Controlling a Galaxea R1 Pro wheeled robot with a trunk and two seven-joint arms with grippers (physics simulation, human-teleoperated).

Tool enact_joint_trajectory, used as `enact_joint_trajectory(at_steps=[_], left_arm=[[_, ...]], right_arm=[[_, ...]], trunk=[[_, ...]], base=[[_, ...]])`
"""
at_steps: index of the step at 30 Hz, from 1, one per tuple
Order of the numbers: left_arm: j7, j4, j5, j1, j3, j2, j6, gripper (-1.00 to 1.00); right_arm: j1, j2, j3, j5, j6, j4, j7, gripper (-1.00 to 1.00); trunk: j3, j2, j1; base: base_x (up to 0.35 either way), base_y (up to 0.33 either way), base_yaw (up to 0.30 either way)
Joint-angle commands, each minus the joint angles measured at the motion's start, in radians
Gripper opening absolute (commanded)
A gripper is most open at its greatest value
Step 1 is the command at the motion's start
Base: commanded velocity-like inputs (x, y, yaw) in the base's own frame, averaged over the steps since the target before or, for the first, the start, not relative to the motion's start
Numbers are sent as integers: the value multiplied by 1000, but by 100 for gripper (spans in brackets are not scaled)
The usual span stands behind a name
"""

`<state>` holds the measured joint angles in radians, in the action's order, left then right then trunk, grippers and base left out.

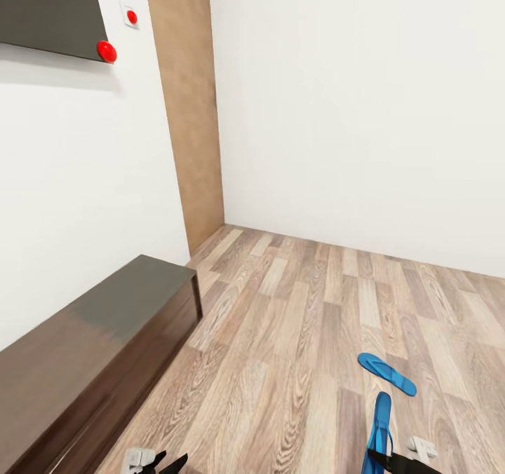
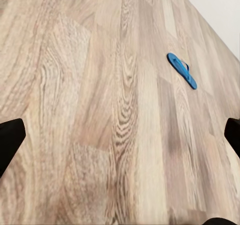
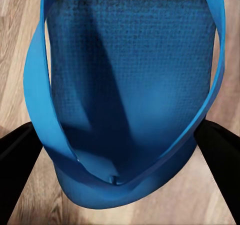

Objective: In the bedroom, move the book from the bed onto either nightstand, and place the two sandals side by side next to the bed.

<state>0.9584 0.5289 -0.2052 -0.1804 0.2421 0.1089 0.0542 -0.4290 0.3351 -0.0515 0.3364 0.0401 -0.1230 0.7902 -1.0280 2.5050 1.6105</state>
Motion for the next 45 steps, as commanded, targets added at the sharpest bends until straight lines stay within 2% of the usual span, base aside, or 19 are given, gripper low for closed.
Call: enact_joint_trajectory(at_steps=[1,31,36,45], left_arm=[[3,-1,0,-1,1,0,6,100],[3,-1,0,-1,0,0,6,100],[2,-1,1,-1,-4,0,4,100],[2,-1,1,-1,-12,0,4,100]], right_arm=[[0,0,-5,0,4,0,4,-100],[-1,1,-5,1,4,0,6,-100],[-1,0,-5,1,4,0,5,-100],[0,-1,-5,0,4,0,4,-100]], trunk=[[-1,0,0],[-1,0,0],[-1,0,0],[-1,0,0]], base=[[11,0,-154],[1,0,-278],[209,0,-195],[311,0,-11]])
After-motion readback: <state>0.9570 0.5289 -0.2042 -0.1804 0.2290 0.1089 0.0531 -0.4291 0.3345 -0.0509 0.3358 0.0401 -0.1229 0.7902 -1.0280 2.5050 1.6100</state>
